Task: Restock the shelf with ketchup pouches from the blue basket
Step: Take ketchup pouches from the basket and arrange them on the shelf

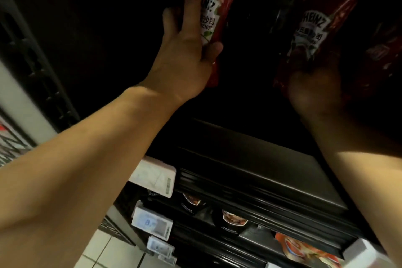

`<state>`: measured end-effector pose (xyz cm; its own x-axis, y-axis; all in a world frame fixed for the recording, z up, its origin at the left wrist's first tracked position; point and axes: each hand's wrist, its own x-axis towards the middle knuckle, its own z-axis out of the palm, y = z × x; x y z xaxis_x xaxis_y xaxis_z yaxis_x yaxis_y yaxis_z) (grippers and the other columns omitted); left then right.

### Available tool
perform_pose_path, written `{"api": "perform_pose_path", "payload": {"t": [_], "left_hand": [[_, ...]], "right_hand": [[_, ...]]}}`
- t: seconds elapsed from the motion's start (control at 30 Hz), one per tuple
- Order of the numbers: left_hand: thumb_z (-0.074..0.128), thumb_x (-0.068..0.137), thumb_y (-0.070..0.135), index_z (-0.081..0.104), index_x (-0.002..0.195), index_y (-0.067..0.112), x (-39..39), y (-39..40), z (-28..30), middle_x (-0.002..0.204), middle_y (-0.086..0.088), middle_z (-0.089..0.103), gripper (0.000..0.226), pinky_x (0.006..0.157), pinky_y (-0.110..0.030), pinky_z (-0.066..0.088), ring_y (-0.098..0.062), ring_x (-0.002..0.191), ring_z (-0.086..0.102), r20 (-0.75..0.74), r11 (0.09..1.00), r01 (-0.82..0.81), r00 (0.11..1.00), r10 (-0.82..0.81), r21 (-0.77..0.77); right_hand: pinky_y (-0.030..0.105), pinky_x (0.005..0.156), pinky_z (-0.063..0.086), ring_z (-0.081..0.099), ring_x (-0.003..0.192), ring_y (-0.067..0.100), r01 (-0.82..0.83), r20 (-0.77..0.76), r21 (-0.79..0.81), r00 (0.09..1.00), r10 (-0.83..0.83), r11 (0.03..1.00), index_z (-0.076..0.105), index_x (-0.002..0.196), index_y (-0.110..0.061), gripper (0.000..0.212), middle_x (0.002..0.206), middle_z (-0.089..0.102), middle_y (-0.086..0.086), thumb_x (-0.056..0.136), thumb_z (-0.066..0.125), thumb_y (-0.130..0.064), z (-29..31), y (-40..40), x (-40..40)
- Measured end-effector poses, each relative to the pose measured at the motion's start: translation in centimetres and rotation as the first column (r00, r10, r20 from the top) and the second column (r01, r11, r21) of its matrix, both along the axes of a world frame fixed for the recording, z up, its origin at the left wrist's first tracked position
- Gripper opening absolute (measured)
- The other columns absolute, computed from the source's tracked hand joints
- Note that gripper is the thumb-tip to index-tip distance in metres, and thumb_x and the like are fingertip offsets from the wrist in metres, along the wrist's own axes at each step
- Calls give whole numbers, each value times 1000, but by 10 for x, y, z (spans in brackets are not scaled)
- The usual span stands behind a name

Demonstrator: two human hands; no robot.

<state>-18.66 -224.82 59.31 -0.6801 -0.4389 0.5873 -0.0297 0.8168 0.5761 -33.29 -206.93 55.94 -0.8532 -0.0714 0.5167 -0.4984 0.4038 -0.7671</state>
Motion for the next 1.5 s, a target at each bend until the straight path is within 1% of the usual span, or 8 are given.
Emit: {"api": "perform_pose_path", "payload": {"t": [0.23,0.5,0.67,0.8,0.87,1.0,1.27,1.5], "left_hand": [[61,99,29,-18,157,35,-48,-32,12,168,-8,11,98,103,-23,18,-25,148,28,192,999,25,981,-18,-34],[55,98,7,-9,157,44,-119,-40,-5,166,-2,20,94,107,-27,44,-22,145,36,20,964,160,986,-168,214],[50,100,6,-1,158,47,-134,-52,-13,165,-1,22,87,118,-40,37,-19,146,33,-41,949,154,988,-148,275],[52,102,10,-3,158,45,-133,-53,-14,167,-2,18,86,121,-38,30,-22,150,29,-17,969,97,995,-96,225],[55,101,15,-5,158,46,-134,-51,-15,167,-5,17,88,122,-39,27,-26,150,28,12,979,72,997,-76,193],[66,94,27,5,159,43,-134,-48,-18,164,-14,11,91,120,-43,24,-35,150,22,8,992,-21,1000,20,121],[58,98,39,-2,159,42,-140,-51,-17,163,-16,20,86,120,-50,30,-38,147,28,87,998,-46,995,41,51],[56,100,28,-5,159,41,-142,-45,-17,162,-12,30,85,117,-50,34,-35,144,37,292,999,-27,956,21,17]], "right_hand": [[44,117,35,43,140,27,54,130,-52,990,-47,997,29,155,-25,78,154,44,3,91,45,-66,-2,3,-7],[12,79,39,59,96,5,63,49,-22,997,-62,998,47,136,-22,45,114,60,-11,101,49,-51,3,5,-2],[13,79,44,56,89,-3,22,69,-47,997,-19,999,51,126,-24,35,101,57,-19,101,50,-48,7,7,3],[-4,51,35,53,64,-23,21,61,49,998,-24,999,53,111,-23,22,86,53,-20,102,51,-44,17,-3,11],[3,66,44,64,81,-1,-30,64,182,998,19,983,60,115,-12,36,100,65,1,103,47,-43,22,-18,4],[50,103,48,59,120,38,-108,161,221,984,73,969,55,135,-5,56,133,60,19,102,44,-49,28,-58,-29],[1,94,22,50,124,18,-78,33,158,997,73,984,37,151,-17,47,137,53,-2,106,46,-29,15,-99,-61],[12,92,29,49,133,23,-7,-1,212,1000,7,977,38,147,-10,64,145,52,7,96,65,-36,14,-84,-60]]}}
